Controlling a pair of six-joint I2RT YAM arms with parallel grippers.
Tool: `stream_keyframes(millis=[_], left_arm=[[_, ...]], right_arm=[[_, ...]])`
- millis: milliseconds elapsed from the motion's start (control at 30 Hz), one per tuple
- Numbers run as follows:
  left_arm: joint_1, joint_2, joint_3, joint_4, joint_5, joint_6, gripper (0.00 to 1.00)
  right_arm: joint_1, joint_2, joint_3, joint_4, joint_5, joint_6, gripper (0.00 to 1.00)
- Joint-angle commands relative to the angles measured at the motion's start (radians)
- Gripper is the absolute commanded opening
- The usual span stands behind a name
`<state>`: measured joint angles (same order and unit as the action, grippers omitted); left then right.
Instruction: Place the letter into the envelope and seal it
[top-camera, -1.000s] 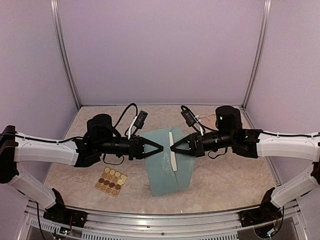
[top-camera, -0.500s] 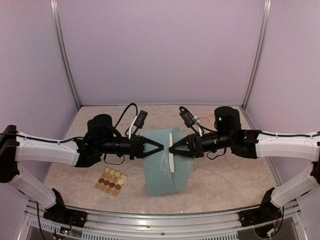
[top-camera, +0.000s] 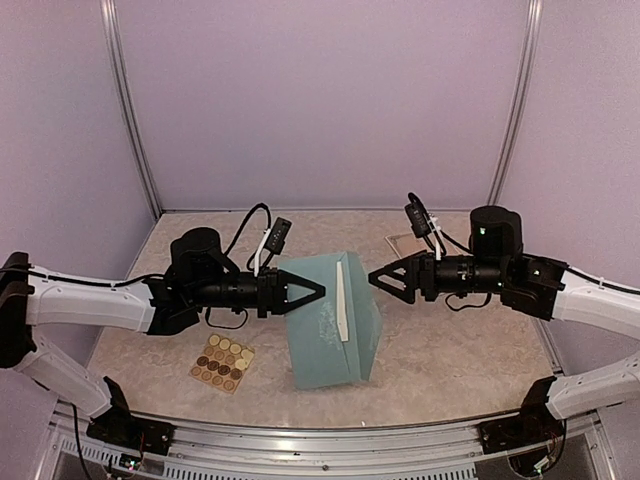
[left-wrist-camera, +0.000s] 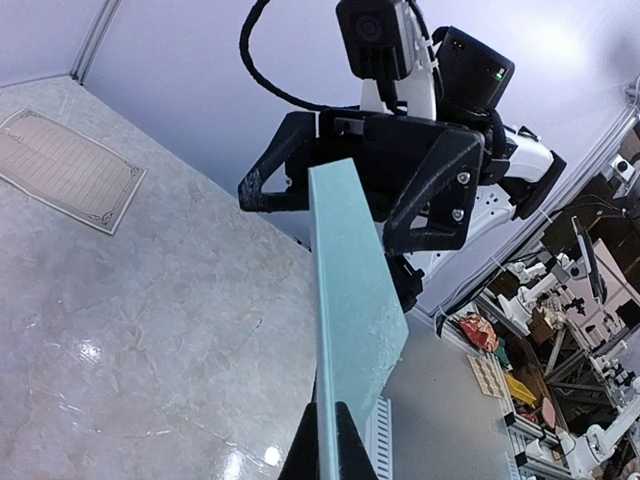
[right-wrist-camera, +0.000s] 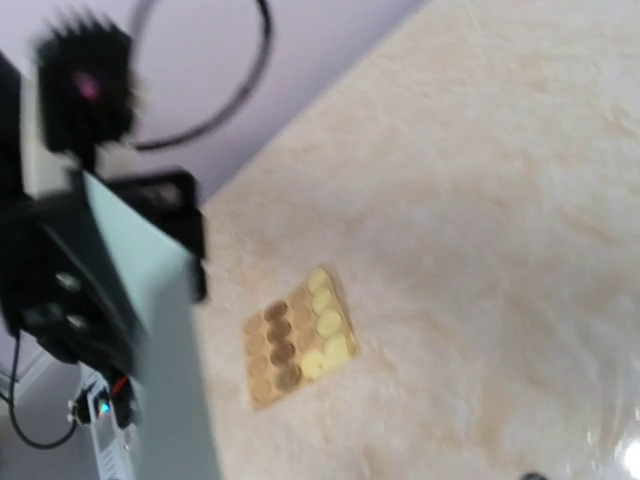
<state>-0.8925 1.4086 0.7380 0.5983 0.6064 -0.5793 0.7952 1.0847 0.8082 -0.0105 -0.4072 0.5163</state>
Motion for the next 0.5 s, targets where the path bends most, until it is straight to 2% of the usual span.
stream_keyframes(millis=[0,200,300,467], left_arm=[[-0.003,-0.031,-0.015,0.02,-0.027,0.002,0.0],[-0.003,-0.03,-0.004,-0.026,-0.098,0.005,0.0],[-0.003,-0.028,-0.006,-0.028,-0.12,0.003,0.0],[-0.005,-0.017,-0.006,-0.02,-0.13,-0.01,0.0]], right_arm=[[0.001,0.011,-0.04,-0.073,0.004,-0.016,0.84],[0.051,0.012,-0.058,-0.007,-0.05,0.003,0.83],[0.064,0.021,-0.064,0.008,-0.042,0.014,0.78],[0.074,0.078,-0.063,0.009,-0.023,0.034,0.45]])
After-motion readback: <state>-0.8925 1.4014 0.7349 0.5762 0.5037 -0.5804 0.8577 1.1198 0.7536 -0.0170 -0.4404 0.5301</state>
